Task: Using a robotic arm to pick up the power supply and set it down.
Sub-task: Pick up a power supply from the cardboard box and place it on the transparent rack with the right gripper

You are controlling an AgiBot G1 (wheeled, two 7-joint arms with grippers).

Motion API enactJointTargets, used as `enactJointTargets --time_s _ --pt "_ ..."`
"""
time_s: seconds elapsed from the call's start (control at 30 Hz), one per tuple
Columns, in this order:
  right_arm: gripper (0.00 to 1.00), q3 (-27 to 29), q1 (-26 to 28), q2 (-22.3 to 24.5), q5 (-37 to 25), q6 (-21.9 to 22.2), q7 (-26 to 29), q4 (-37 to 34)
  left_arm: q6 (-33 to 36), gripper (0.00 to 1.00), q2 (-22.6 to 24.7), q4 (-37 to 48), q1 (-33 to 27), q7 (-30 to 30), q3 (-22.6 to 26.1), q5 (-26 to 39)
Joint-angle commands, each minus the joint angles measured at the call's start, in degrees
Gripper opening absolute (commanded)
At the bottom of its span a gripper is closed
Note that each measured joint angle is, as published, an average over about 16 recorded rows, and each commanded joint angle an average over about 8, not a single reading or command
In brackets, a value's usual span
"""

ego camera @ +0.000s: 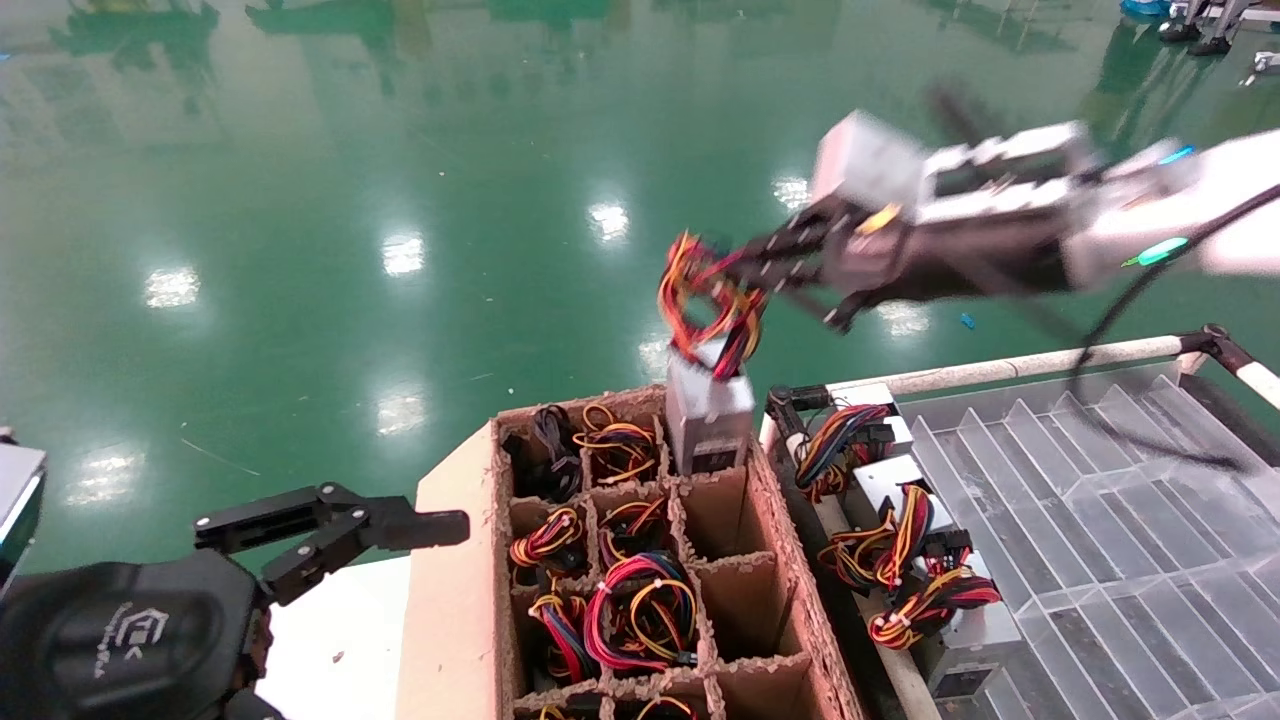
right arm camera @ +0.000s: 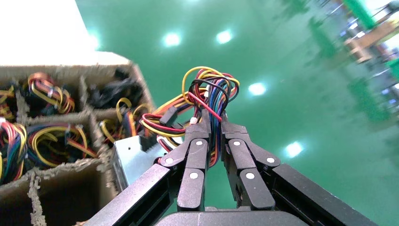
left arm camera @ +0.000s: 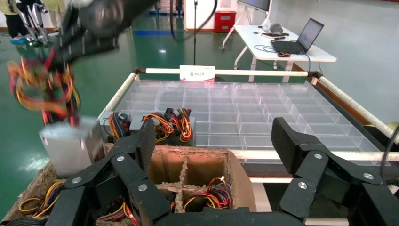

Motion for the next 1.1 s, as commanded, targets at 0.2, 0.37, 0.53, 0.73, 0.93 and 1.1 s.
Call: enactJointTargets --time_s 0.2,0.37,0.53,0.73,0.93,1.1 --pt "0.00 3.2 2.3 8.6 3.4 -3.9 6.8 11.0 0.0 1.00 0.0 0.0 0.0 0.0 0.0 0.0" --pt "0.00 5.1 3.7 15.4 4.0 -4.9 11.0 18.0 0.0 1.00 0.0 0.0 0.0 0.0 0.0 0.0" --pt "0.00 6.0 5.0 21.5 2.8 -6.3 13.6 21.7 0.0 1.00 0.0 0.0 0.0 0.0 0.0 0.0" --pt "0.00 5.9 5.6 27.1 1.1 -9.3 13.8 23.0 0.0 1.00 0.0 0.0 0.0 0.0 0.0 0.0" --pt "0.00 5.3 5.1 31.6 0.4 -12.4 12.1 22.2 0.0 1.00 0.0 0.0 0.0 0.0 0.0 0.0" --pt "0.00 3.7 3.1 35.3 2.3 -14.3 10.0 21.5 0.0 1.00 0.0 0.0 0.0 0.0 0.0 0.0"
